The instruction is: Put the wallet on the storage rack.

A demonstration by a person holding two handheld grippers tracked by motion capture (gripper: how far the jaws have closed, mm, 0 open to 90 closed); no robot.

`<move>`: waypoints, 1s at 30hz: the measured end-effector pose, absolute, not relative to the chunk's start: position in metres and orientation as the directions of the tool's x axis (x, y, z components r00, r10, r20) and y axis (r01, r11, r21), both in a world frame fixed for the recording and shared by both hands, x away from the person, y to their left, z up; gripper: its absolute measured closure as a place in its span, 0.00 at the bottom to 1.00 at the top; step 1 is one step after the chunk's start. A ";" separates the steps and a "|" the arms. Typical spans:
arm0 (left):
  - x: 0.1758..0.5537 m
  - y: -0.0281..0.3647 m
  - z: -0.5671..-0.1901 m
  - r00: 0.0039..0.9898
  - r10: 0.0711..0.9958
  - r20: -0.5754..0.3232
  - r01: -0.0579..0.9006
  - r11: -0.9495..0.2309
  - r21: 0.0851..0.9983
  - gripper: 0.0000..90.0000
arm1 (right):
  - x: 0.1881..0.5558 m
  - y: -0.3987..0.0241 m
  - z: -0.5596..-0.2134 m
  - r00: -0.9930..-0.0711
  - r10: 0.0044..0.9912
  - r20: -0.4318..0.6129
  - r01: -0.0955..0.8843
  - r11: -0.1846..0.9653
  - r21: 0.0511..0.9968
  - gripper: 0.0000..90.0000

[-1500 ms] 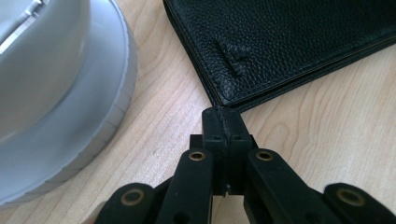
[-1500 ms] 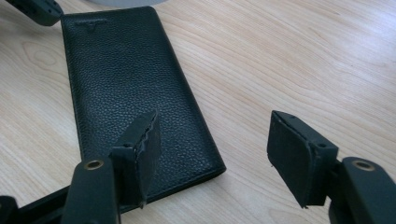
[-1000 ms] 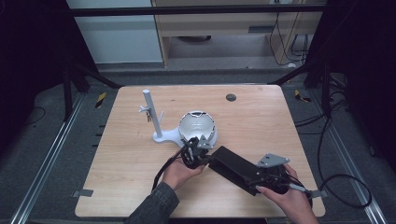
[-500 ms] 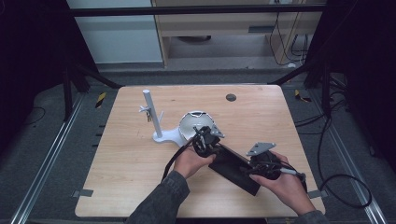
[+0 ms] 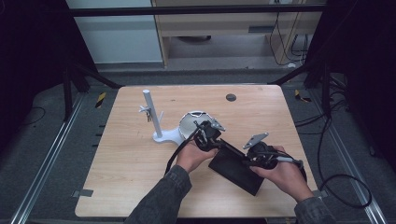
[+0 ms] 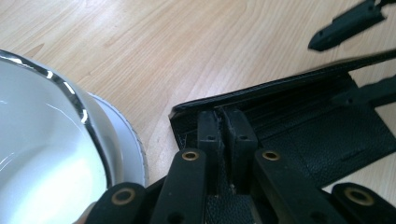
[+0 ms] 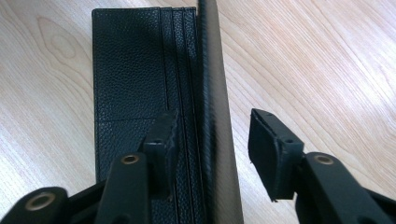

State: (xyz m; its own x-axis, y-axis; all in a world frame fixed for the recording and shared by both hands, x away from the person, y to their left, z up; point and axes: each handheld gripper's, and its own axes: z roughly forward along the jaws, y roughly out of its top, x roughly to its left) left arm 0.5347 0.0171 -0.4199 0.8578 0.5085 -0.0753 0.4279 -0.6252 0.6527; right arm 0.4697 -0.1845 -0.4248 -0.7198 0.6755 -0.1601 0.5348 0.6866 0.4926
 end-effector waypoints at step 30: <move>0.535 0.013 -0.420 0.866 0.496 -0.065 0.419 -0.650 0.634 0.95 | 0.488 -0.177 -0.439 -0.736 0.659 -0.156 0.562 0.723 0.401 0.73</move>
State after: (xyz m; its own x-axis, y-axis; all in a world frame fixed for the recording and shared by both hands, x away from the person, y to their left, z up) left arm 0.5348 0.0128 -0.4202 0.8660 0.4959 -0.0647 0.4194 -0.6496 0.6342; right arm 0.4876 -0.1773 -0.4395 -0.7361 0.6587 -0.1558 0.5622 0.7232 0.4012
